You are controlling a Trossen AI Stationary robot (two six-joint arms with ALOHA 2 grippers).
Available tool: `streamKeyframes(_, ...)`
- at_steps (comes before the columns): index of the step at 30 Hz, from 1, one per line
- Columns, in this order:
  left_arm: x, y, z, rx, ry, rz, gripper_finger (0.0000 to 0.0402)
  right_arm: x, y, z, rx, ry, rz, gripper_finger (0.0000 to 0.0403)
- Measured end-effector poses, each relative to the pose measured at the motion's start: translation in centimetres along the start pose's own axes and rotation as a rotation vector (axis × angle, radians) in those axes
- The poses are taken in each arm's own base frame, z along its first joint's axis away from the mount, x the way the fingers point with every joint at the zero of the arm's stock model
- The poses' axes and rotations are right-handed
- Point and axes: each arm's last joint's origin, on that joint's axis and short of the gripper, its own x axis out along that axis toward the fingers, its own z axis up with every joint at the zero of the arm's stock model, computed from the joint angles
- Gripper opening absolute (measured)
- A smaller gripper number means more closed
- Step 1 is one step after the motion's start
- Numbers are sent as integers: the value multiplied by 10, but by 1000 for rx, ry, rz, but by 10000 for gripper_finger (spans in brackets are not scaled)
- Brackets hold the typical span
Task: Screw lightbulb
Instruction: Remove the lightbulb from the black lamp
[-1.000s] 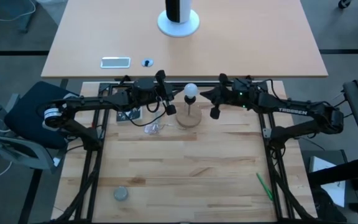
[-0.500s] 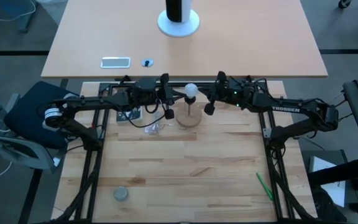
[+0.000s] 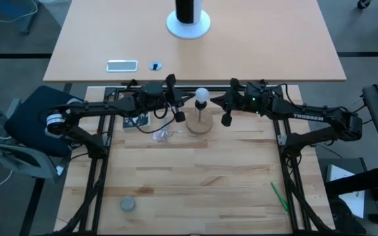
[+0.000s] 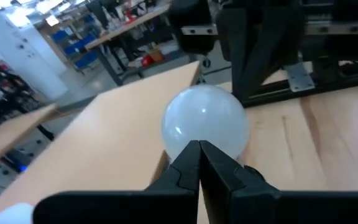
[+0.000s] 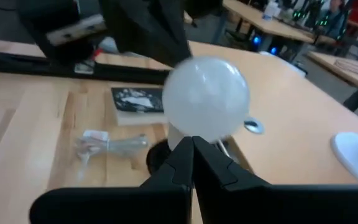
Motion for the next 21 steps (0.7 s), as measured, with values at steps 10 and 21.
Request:
streamKeyframes(10,3,-1,-2,15,-12,-20,0,12,-2,-3,4,-19,-40,0)
streamKeyframes(21,-3,-1,6,15,-64,-76,0,7,-3,-3,17,16,-97,0)
